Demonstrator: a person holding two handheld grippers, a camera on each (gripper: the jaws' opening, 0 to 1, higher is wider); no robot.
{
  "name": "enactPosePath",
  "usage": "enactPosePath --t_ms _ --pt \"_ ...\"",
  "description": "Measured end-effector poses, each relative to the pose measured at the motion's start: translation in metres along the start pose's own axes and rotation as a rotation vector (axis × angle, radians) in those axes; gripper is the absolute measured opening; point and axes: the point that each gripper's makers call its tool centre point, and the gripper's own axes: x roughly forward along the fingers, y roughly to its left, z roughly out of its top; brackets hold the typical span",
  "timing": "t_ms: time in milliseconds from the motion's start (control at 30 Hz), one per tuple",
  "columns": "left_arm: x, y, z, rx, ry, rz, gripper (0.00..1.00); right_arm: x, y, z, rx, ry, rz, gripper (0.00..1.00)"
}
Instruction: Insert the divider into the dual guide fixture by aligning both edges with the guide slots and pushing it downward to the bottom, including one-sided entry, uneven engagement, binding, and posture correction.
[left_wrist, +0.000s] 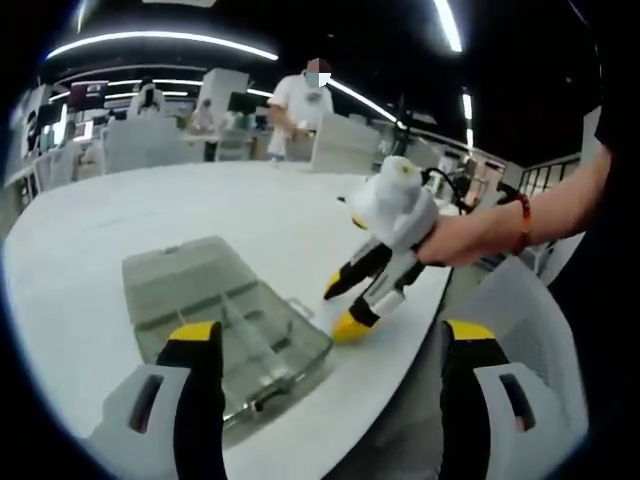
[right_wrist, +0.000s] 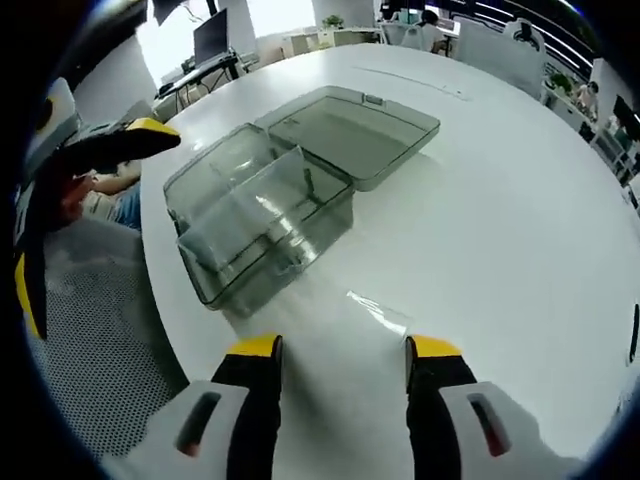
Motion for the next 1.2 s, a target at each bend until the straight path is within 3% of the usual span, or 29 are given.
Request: enactPosePath --t_ms 133,300,467,567,1200 --pt "0.0 0.0 0.0 -0.006 -0.002 0.001 0.88 0.001 -0.006 -0.003 -0.08 0.033 -0.064 0.41" --pt "0.002 0.0 0.002 -0.001 -0.005 -0.001 0.88 0.001 -0.005 -0.001 -0.016 0.03 -0.067 0.38" --pt "0.002 -0.001 0.002 0.001 -0.002 -0.001 0.87 0.002 -0.005 0.0 -0.011 0.041 -0.072 0.36" --pt "0.0 0.0 0.001 -0.002 -0.001 0.003 0.87 0.001 -0.005 -0.001 -0.01 0.045 -0.073 0.29" --pt "0.003 -0.001 0.002 -0.012 0.002 -0.003 0.87 -0.01 -0.015 -0.002 0.021 0.023 -0.097 0.27"
